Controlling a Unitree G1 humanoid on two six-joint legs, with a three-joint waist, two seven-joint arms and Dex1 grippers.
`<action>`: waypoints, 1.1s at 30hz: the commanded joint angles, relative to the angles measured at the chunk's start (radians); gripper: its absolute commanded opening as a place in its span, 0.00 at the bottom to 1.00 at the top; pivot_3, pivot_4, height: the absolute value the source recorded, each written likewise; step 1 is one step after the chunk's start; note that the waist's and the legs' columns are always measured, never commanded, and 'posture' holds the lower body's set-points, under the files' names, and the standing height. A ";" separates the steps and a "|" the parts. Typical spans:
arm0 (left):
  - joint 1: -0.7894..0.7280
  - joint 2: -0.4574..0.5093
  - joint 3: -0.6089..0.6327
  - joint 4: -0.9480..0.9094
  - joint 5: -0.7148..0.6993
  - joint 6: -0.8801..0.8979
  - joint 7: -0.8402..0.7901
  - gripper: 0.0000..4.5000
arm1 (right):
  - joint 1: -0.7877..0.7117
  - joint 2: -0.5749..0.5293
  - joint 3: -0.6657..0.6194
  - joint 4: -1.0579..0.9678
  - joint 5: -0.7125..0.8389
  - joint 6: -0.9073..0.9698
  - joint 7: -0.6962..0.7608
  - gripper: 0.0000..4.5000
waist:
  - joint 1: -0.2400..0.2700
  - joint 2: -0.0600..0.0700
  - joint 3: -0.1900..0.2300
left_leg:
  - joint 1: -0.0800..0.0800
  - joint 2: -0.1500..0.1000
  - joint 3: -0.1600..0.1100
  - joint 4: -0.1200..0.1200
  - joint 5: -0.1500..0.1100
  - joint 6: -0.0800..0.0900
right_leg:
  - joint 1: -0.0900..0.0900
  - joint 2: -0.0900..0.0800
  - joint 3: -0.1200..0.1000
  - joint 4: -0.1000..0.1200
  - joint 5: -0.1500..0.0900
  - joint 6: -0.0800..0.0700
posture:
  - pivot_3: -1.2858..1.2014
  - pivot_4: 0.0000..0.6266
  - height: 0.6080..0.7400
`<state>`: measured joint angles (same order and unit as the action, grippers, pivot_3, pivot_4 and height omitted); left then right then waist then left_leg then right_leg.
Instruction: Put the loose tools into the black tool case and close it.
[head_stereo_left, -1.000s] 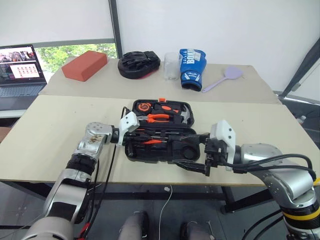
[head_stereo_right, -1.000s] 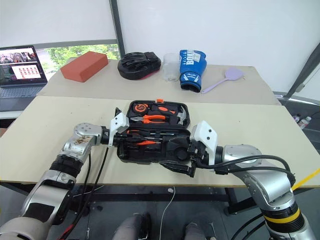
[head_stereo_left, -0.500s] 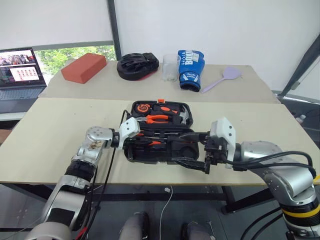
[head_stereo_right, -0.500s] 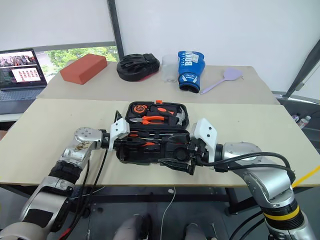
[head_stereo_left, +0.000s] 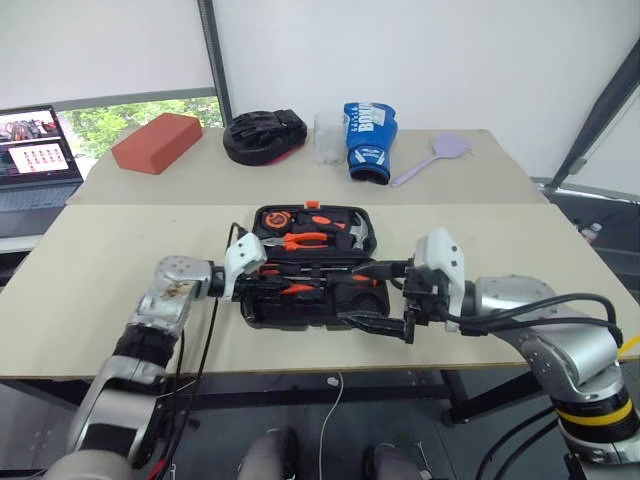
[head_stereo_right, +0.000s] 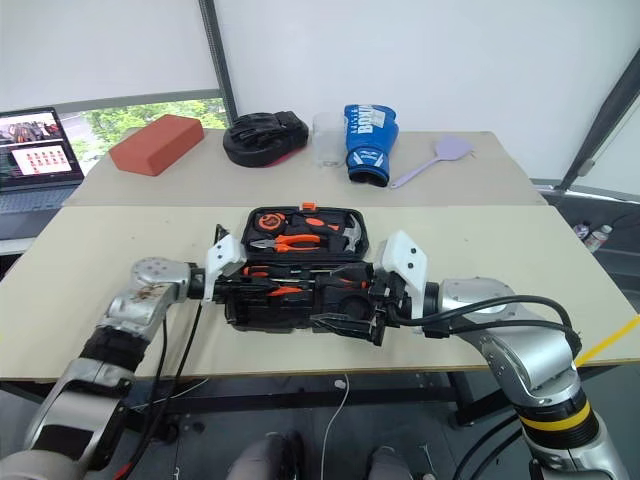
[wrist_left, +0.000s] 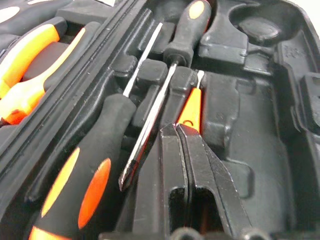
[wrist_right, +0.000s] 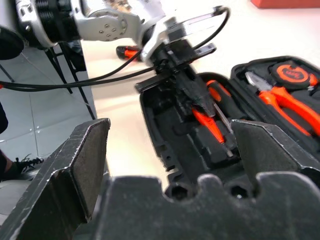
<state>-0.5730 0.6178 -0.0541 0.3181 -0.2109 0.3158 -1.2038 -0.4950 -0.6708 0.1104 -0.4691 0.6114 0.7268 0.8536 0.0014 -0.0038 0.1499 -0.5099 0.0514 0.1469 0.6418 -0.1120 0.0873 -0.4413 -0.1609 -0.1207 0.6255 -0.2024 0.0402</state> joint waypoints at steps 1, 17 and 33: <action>0.131 0.105 0.252 -0.283 -0.146 0.189 0.097 0.44 | -0.077 0.041 0.012 0.051 0.010 -0.023 0.038 1.00 | -0.006 -0.001 0.001 | 0.000 0.000 0.000 0.000 0.000 0.000 | 0.000 0.000 0.000 0.001 0.000 -0.002 | 0.52 0.24 0.84; 0.734 0.303 0.668 -0.475 -0.127 0.240 0.210 0.98 | -0.149 0.081 0.114 0.169 -0.059 -0.113 0.229 1.00 | 0.056 -0.018 -0.006 | 0.008 -0.008 0.053 -0.067 0.024 -0.046 | -0.031 0.011 0.012 0.043 -0.039 -0.042 | 0.52 0.24 0.84; 0.244 0.362 0.169 -0.111 -0.020 0.333 0.184 0.98 | -0.090 0.072 0.086 0.075 -0.091 -0.091 0.161 1.00 | 0.013 -0.010 -0.006 | 0.016 -0.021 -0.006 -0.019 -0.010 -0.025 | 0.007 0.032 0.003 0.031 -0.047 -0.040 | 0.52 0.24 0.84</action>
<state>-0.3087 0.9608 0.1292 0.1956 -0.2363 0.6326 -1.0058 -0.5785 -0.5927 0.2253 -0.3570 0.5152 0.6407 1.0252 0.0143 -0.0138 0.1443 -0.4936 0.0321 0.1417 0.6272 -0.1247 0.0674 -0.4328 -0.1271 -0.1209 0.6578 -0.2493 0.0007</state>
